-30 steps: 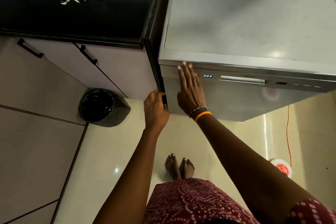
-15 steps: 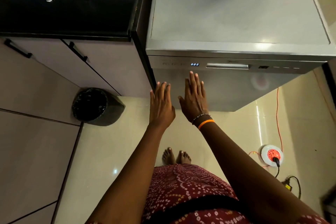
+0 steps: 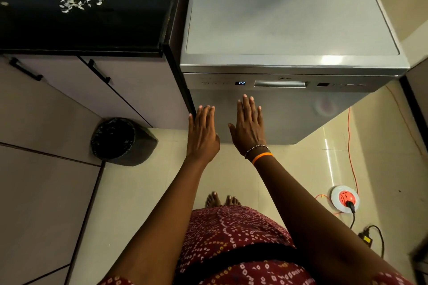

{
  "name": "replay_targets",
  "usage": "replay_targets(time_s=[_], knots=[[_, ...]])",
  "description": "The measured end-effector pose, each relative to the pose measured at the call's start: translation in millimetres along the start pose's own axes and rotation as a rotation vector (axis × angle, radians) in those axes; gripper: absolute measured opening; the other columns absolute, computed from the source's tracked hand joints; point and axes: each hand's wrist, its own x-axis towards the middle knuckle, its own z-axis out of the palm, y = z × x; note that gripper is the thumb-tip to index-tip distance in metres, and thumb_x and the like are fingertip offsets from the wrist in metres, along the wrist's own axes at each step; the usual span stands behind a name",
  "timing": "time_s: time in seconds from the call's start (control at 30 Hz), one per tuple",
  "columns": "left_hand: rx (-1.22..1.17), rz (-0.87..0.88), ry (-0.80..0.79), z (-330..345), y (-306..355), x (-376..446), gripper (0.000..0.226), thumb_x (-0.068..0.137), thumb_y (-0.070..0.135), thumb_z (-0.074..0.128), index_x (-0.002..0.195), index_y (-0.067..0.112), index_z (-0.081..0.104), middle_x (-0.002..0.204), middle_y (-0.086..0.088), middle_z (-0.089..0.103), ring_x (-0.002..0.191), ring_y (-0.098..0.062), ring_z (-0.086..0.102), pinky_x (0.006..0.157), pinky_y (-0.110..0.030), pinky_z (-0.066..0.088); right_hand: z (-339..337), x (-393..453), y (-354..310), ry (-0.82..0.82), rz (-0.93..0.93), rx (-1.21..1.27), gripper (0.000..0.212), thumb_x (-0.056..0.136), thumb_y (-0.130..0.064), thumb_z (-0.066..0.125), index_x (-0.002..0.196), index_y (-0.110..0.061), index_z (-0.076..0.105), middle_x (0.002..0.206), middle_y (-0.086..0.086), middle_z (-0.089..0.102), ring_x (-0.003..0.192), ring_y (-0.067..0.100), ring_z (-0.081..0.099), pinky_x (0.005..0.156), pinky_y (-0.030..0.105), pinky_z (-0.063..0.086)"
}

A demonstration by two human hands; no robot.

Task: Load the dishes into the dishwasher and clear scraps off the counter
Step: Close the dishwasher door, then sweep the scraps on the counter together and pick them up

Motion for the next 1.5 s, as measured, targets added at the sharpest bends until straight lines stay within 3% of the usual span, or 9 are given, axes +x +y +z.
replay_targets(time_s=[0.27, 0.53, 0.73, 0.83, 1.0, 1.2, 1.33, 1.5], knots=[[0.004, -0.029, 0.052, -3.0, -6.7, -7.9, 0.070, 0.092, 0.017, 0.047, 0.149, 0.010, 0.008, 0.158, -0.009, 0.009, 0.147, -0.025, -0.001, 0.114, -0.039, -0.012, 0.1, 0.6, -8.8, -0.003, -0.031, 0.009, 0.068, 0.096, -0.035, 0.040, 0.148, -0.007, 0.005, 0.157, 0.013, -0.001, 0.145, 0.028, -0.003, 0.113, 0.041, -0.010], [-0.130, -0.189, 0.249, -26.7, -38.9, -4.9, 0.069, 0.090, 0.018, 0.051, 0.148, 0.010, 0.015, 0.156, -0.010, 0.016, 0.146, -0.024, 0.006, 0.114, -0.040, -0.010, 1.1, 24.4, -48.0, 0.003, -0.134, 0.076, 0.067, 0.097, -0.033, 0.039, 0.147, -0.005, 0.005, 0.157, 0.014, -0.001, 0.145, 0.027, -0.005, 0.114, 0.040, -0.011], [-0.159, -0.322, 0.358, -49.3, -90.5, 21.7, 0.071, 0.085, 0.015, 0.056, 0.146, 0.007, 0.021, 0.153, -0.013, 0.025, 0.145, -0.026, 0.014, 0.115, -0.042, -0.005, -1.7, 76.6, -109.9, 0.113, -0.318, 0.109, 0.059, 0.090, -0.012, 0.047, 0.143, 0.001, 0.025, 0.152, 0.018, 0.023, 0.143, 0.032, 0.019, 0.114, 0.042, -0.001], [-0.160, -0.344, 0.385, -64.0, -126.6, 45.5, 0.071, 0.084, 0.014, 0.058, 0.145, 0.006, 0.023, 0.151, -0.014, 0.028, 0.144, -0.028, 0.016, 0.116, -0.045, 0.000, -6.1, 117.1, -150.1, 0.148, -0.360, 0.126, 0.058, 0.090, -0.011, 0.045, 0.144, 0.001, 0.023, 0.152, 0.018, 0.022, 0.143, 0.031, 0.018, 0.114, 0.039, -0.002], [-0.150, -0.357, 0.400, -100.4, -196.4, 92.7, 0.071, 0.085, 0.017, 0.056, 0.146, 0.007, 0.020, 0.153, -0.014, 0.024, 0.145, -0.027, 0.013, 0.117, -0.043, -0.002, -11.4, 191.5, -214.9, 0.106, -0.350, 0.129, 0.062, 0.096, -0.020, 0.036, 0.148, -0.004, 0.004, 0.157, 0.011, 0.003, 0.146, 0.023, -0.001, 0.117, 0.034, -0.006], [-0.177, -0.453, 0.390, -153.5, -289.9, 130.7, 0.080, 0.086, 0.040, 0.057, 0.147, 0.010, 0.015, 0.156, -0.008, 0.016, 0.146, -0.025, 0.002, 0.117, -0.044, -0.003, -16.3, 268.5, -278.0, 0.057, -0.252, 0.165, 0.071, 0.095, -0.031, 0.046, 0.147, -0.003, 0.006, 0.157, 0.013, 0.006, 0.146, 0.028, 0.001, 0.118, 0.041, 0.007], [-0.284, -0.580, 0.374, -168.6, -337.7, 141.8, 0.091, 0.084, 0.051, 0.057, 0.149, 0.008, 0.009, 0.156, -0.012, 0.015, 0.146, -0.029, 0.005, 0.117, -0.044, 0.001, -9.2, 305.9, -297.4, -0.048, -0.145, 0.183, 0.086, 0.090, -0.045, 0.050, 0.147, -0.002, 0.004, 0.157, 0.015, 0.003, 0.145, 0.029, 0.000, 0.118, 0.042, 0.006], [-0.264, -0.561, 0.245, -173.7, -374.7, 168.7, 0.097, 0.086, 0.056, 0.050, 0.149, 0.005, -0.003, 0.158, -0.013, 0.002, 0.145, -0.032, -0.009, 0.116, -0.044, -0.004, -4.2, 347.1, -314.3, -0.054, -0.094, 0.078, 0.098, 0.084, -0.064, 0.044, 0.147, -0.001, 0.003, 0.156, 0.016, 0.004, 0.145, 0.030, 0.001, 0.119, 0.042, 0.004]])
